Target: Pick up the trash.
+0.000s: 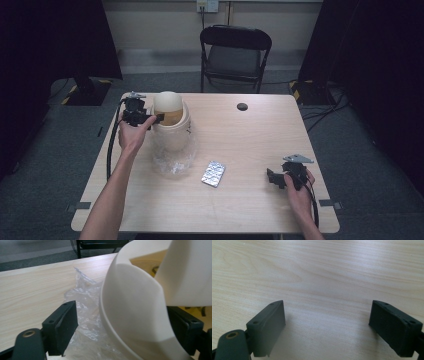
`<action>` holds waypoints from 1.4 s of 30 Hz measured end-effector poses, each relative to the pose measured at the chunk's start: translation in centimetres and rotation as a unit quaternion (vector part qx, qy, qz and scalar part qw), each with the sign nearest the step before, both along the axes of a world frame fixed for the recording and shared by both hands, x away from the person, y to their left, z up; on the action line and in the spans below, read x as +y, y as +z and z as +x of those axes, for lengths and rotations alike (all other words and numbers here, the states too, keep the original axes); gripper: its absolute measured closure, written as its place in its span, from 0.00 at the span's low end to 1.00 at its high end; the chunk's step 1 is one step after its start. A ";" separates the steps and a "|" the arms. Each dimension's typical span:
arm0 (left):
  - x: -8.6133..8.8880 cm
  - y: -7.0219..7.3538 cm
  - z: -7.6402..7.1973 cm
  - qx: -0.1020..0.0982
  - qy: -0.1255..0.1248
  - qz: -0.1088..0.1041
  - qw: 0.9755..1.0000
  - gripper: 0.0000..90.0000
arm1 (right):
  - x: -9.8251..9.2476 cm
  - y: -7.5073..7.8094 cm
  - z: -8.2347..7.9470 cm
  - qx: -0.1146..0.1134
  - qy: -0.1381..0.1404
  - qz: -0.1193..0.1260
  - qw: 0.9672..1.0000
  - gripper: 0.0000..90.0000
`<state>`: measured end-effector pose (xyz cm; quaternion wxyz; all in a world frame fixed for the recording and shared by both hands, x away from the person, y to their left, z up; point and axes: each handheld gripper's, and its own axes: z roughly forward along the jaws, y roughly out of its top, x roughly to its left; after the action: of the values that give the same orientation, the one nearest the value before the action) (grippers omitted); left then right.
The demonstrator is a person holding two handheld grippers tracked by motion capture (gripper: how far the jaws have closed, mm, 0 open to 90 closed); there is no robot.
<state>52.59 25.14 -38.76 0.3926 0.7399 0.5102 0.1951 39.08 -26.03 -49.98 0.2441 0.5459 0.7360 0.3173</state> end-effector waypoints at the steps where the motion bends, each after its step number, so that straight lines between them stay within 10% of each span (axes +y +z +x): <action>1: -0.1 0.0 -0.1 -0.001 -0.005 0.000 1.000 0.21 | 0.0 0.0 0.0 0.000 0.000 0.000 1.000 0.14; 16: -1.0 2.6 -3.3 -0.035 -0.060 0.014 0.998 0.21 | 0.0 0.0 0.0 0.000 0.000 0.000 1.000 0.14; 26: -1.8 3.2 -7.0 -0.056 -0.078 -0.012 0.995 0.20 | 0.0 0.0 0.0 0.000 0.000 0.000 1.000 0.14; 42: -4.6 -0.2 -12.3 -0.067 -0.101 0.009 0.993 0.21 | 0.0 0.0 0.0 0.000 0.000 0.000 1.000 0.14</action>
<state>40.30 20.51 -38.95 0.4370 0.7766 0.4033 0.2081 39.10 -26.03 -49.98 0.2439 0.5461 0.7361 0.3169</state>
